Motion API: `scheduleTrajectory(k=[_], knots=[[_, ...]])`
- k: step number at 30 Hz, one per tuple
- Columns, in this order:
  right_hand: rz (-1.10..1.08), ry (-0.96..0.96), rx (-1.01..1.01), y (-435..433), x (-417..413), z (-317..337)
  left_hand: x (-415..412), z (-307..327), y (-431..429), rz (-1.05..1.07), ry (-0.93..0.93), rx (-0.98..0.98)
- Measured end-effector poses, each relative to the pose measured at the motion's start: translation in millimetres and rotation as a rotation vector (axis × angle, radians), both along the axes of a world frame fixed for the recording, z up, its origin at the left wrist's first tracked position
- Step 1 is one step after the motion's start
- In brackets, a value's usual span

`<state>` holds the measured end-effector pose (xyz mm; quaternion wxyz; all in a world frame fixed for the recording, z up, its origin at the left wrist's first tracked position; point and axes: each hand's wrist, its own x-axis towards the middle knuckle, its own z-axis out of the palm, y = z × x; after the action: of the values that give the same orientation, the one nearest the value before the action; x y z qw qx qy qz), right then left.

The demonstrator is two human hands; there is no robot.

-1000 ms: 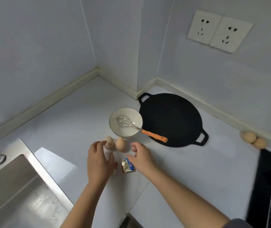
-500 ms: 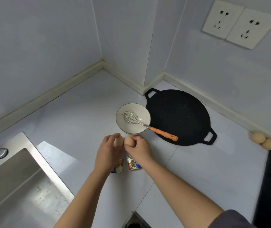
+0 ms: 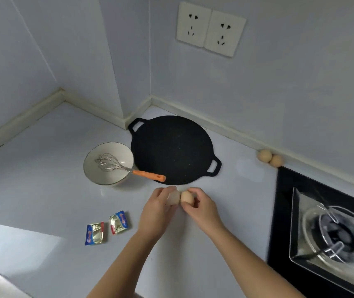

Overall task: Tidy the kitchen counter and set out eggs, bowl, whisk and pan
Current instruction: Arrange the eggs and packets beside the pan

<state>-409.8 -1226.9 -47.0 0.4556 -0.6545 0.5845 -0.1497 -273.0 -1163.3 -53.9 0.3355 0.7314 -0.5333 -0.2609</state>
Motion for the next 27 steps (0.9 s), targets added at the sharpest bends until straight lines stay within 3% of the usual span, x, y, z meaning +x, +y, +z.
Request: scheduleTrajectory(k=[10,20,27], knots=[[-0.166,0.159,-0.103,-61.9,-121.4,-8.1,-116.5,-8.6,-102.9,-0.260,-0.050,0.018],[-0.114,0.319,-0.221,-141.5,-142.7,-9.2,-141.6,-9.5,-191.0,-0.296,-0.222,0.023],[-0.074,0.415,-0.232,-180.5,-143.5,-4.6,-147.6,-12.2,-233.6,-0.287,-0.243,0.042]])
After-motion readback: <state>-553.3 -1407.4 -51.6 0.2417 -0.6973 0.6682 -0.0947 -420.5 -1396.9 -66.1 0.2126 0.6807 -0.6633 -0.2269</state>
